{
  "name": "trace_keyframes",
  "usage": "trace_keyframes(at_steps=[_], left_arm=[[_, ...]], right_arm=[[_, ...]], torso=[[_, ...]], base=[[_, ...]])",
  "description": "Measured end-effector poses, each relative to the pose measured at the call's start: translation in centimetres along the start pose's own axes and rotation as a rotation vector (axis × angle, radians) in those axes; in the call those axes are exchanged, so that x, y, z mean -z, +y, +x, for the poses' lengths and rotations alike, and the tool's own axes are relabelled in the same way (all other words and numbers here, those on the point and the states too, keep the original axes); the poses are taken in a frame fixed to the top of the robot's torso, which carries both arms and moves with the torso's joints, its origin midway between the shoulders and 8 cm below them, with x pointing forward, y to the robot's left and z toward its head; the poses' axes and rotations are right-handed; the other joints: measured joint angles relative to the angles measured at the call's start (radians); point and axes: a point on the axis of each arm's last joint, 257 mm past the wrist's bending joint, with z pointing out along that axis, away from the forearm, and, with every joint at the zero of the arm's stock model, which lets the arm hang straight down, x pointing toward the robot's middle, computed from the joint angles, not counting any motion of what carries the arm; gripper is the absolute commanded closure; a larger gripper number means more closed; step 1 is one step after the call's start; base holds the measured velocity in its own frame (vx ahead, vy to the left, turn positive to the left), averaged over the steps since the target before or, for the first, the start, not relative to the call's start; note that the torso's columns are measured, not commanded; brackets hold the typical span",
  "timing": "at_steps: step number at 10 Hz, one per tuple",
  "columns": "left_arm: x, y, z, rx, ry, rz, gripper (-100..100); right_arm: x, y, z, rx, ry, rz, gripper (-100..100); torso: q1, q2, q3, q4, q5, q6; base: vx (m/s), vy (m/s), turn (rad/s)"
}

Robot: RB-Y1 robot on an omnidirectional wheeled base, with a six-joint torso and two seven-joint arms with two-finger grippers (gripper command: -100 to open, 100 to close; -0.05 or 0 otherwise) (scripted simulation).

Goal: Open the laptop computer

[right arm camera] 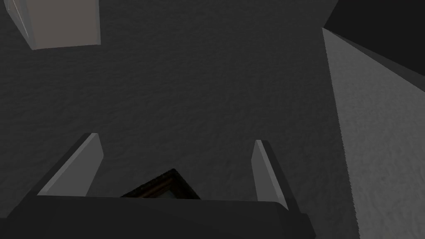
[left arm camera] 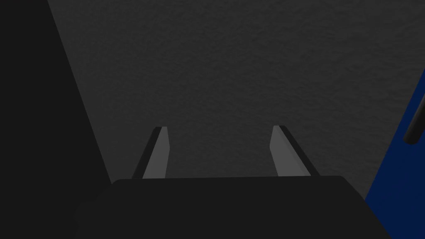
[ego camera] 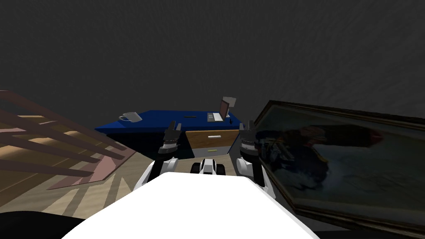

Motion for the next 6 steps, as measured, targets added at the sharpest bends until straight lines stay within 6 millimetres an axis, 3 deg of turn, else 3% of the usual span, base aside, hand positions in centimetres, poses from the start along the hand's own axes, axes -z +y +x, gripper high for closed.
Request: trace_keyframes(at_steps=[6], left_arm=[[0.0,0.0,0.0,0.000,0.000,0.000,0]], right_arm=[[0.3,-3.0,-0.1,0.323,0.141,0.079,-100]], torso=[[0.000,0.003,-0.006,0.004,0.000,0.000]], base=[[0.011,0.038,0.088]])
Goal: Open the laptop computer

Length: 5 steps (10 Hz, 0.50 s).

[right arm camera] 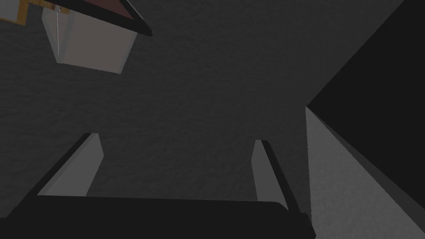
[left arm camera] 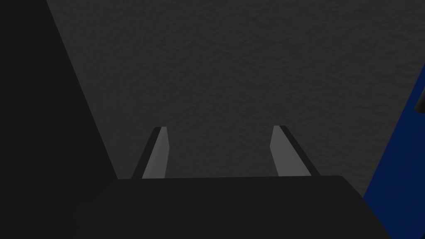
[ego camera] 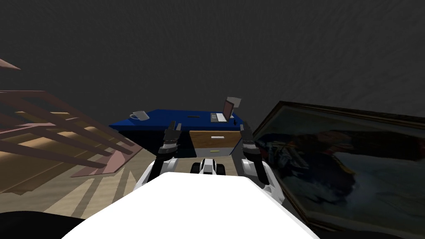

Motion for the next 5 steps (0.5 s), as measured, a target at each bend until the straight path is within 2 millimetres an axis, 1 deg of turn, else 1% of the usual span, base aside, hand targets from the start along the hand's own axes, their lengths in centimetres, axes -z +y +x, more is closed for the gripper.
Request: trace_keyframes(at_steps=[2,5], left_arm=[[0.0,0.0,0.0,0.000,0.000,0.000,0],[0.0,0.0,0.0,0.000,0.000,0.000,0]], right_arm=[[0.3,-1.6,0.0,0.133,0.029,0.037,-100],[0.5,-3.7,-0.8,0.338,0.066,0.094,-100]], torso=[[0.000,0.000,0.000,0.000,0.000,0.000],[0.000,0.000,0.000,0.000,0.000,0.000]], base=[[0.014,0.047,0.121],[0.011,0.049,0.110]])
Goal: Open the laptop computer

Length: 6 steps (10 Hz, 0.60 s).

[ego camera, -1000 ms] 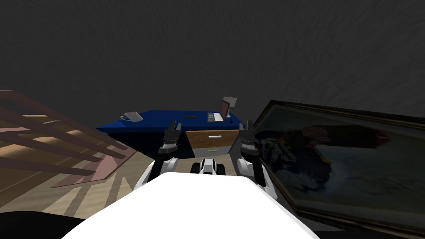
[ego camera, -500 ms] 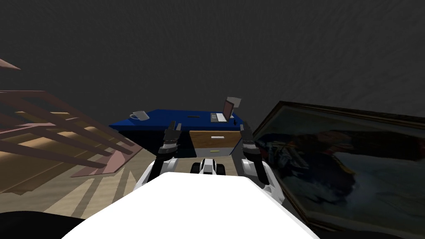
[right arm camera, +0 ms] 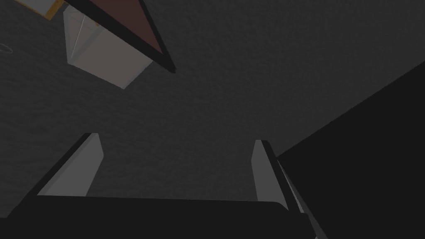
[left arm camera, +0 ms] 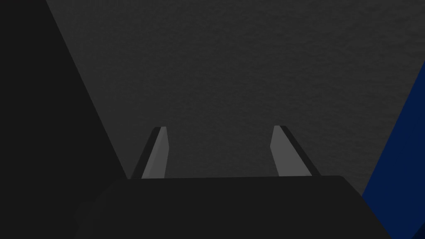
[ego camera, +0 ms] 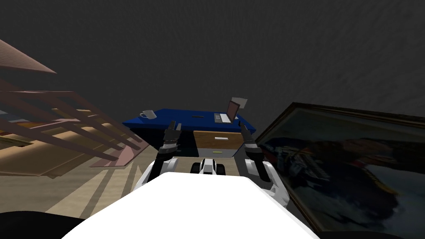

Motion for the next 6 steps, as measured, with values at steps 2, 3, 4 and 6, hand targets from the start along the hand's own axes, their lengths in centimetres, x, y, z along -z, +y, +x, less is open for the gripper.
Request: trace_keyframes(at_steps=[2,3,4,6], left_arm=[[0.0,0.0,0.0,0.000,0.000,0.000,0],[0.0,0.0,0.0,0.000,0.000,0.000,0],[0.0,0.0,0.0,0.000,0.000,0.000,0],[0.0,0.0,0.0,0.000,0.000,0.000,0]], right_arm=[[-0.1,-2.0,-0.4,0.133,0.022,0.039,-100],[-0.1,-2.9,-0.6,0.197,0.033,0.058,-100],[0.0,-3.7,-0.7,0.259,0.044,0.076,-100],[0.2,-5.4,-1.5,0.382,0.064,0.110,-100]], torso=[[0.000,-0.001,0.000,0.000,0.000,0.000],[-0.001,-0.001,0.000,0.000,0.000,0.000],[0.000,0.000,0.000,0.000,0.000,0.000],[0.000,0.000,0.000,0.000,0.000,0.000]], base=[[0.020,0.044,0.098],[0.022,0.039,0.114],[0.021,0.041,0.099],[0.013,0.038,0.081]])
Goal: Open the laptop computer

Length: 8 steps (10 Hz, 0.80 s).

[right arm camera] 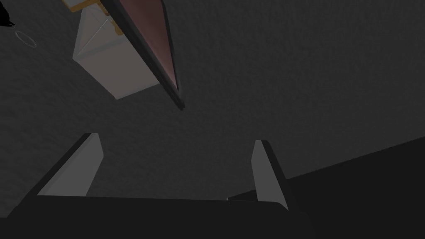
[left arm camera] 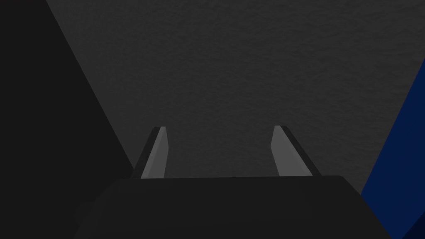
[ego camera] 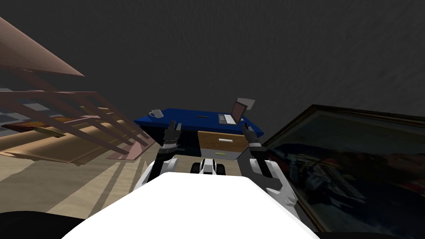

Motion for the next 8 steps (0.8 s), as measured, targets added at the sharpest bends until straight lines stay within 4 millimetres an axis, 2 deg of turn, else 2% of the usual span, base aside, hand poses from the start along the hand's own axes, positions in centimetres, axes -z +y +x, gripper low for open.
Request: trace_keyframes(at_steps=[4,8], left_arm=[[0.0,0.0,0.0,0.000,0.000,0.000,0],[0.0,0.0,0.0,0.000,0.000,0.000,0]], right_arm=[[-0.2,-3.5,-0.1,0.242,0.039,0.065,-100],[-0.4,-7.5,-1.6,0.507,0.077,0.125,-100]], torso=[[0.000,-0.001,0.000,0.000,0.000,0.000],[0.000,0.000,0.000,0.000,0.000,0.000]], base=[[0.014,0.039,0.104],[0.020,0.040,0.092]])
